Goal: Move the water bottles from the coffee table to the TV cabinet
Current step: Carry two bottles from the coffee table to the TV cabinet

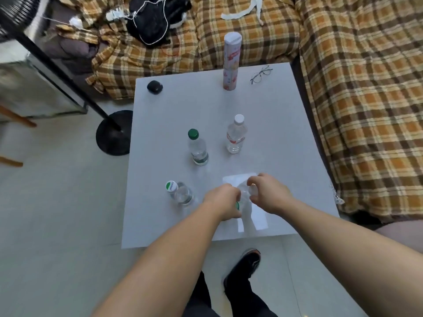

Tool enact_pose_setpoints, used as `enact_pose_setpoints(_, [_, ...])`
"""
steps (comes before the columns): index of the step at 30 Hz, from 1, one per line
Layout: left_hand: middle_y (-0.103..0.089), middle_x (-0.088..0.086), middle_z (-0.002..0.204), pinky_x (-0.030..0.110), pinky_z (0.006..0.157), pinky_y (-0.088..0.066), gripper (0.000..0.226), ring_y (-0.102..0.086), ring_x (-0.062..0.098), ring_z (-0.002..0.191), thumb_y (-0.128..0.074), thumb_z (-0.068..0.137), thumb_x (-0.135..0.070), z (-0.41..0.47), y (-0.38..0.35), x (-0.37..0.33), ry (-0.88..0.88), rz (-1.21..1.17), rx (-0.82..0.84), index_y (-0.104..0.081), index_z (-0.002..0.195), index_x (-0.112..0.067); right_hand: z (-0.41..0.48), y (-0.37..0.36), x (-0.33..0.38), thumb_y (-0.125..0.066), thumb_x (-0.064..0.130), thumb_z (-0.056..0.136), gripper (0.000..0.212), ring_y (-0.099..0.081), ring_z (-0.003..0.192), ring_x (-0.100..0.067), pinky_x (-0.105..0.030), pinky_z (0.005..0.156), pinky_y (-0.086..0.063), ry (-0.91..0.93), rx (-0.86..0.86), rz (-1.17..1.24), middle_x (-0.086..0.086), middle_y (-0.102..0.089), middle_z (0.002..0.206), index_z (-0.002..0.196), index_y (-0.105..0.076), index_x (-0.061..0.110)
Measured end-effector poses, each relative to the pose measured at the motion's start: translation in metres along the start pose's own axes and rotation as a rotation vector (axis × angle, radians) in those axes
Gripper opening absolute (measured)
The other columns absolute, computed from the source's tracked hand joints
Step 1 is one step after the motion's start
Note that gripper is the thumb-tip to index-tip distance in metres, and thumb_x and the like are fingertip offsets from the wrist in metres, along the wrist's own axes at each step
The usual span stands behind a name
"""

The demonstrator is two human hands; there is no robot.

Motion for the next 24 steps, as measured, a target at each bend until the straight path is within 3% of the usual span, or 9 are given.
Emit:
enact_pose_setpoints(9, [-0.052, -0.002, 0.096, 0.029, 0.063, -0.038, 0.024, -0.055, 0.024, 0.085, -0.067, 0.066, -0.026, 0.005, 0.027, -0.008, -0.019, -0.101, -0.150, -0.057, 0.088, -0.025, -0.011, 0.026, -0.021, -0.060, 0.019, 0.080, 0.030, -0.054, 0.088, -0.025, -0.033, 0.073, -0.046, -0.066, -0.093, 0.100, -0.007, -0.056, 0.106, 0.109, -0.061, 0.016])
enact_pose_setpoints(14, [-0.054, -0.001, 0.102, 0.035, 0.075, -0.049, 0.025, -0.055, 0.025, 0.089, -0.065, 0.069, -0.025, 0.015, 0.057, -0.039, -0.130, -0.058, -0.178, -0.056, 0.093, -0.023, -0.039, 0.073, -0.041, -0.063, 0.024, 0.078, 0.033, -0.056, 0.100, -0.026, -0.037, 0.083, -0.050, -0.125, -0.183, 0.146, -0.006, -0.059, 0.107, 0.110, -0.062, 0.015])
enact_pose_setpoints(17, [-0.050, -0.003, 0.098, 0.032, 0.071, -0.045, 0.026, -0.050, 0.022, 0.086, -0.063, 0.071, -0.025, 0.022, 0.070, -0.073, -0.243, -0.005, -0.199, -0.055, 0.096, -0.024, -0.068, 0.094, -0.060, -0.062, 0.022, 0.079, 0.032, -0.056, 0.104, -0.023, -0.037, 0.086, -0.049, -0.191, -0.268, 0.144, -0.006, -0.061, 0.110, 0.109, -0.063, 0.014])
enact_pose_setpoints(21, [-0.048, -0.006, 0.096, 0.029, 0.067, -0.035, 0.024, -0.048, 0.020, 0.082, -0.062, 0.071, -0.027, 0.024, 0.069, -0.126, -0.440, 0.125, -0.201, -0.056, 0.094, -0.026, -0.119, 0.104, -0.085, -0.062, 0.022, 0.080, 0.027, -0.053, 0.094, -0.020, -0.030, 0.074, -0.044, -0.353, -0.381, 0.200, -0.001, -0.050, 0.099, 0.106, -0.061, 0.015])
enact_pose_setpoints(24, [-0.047, -0.005, 0.095, 0.033, 0.070, -0.044, 0.024, -0.052, 0.023, 0.087, -0.062, 0.070, -0.026, 0.018, 0.052, -0.163, -0.618, 0.164, -0.117, -0.056, 0.093, -0.025, -0.159, 0.099, -0.099, -0.062, 0.022, 0.079, 0.022, -0.054, 0.091, -0.022, -0.034, 0.074, -0.049, -0.492, -0.465, 0.273, -0.003, -0.054, 0.101, 0.101, -0.061, 0.016])
Point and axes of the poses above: each hand's wrist, its own z-axis towards the middle knuckle, its own y-axis out of the back of the hand, x = y × z, the point moved 5 cm from there along z, towards the middle knuckle
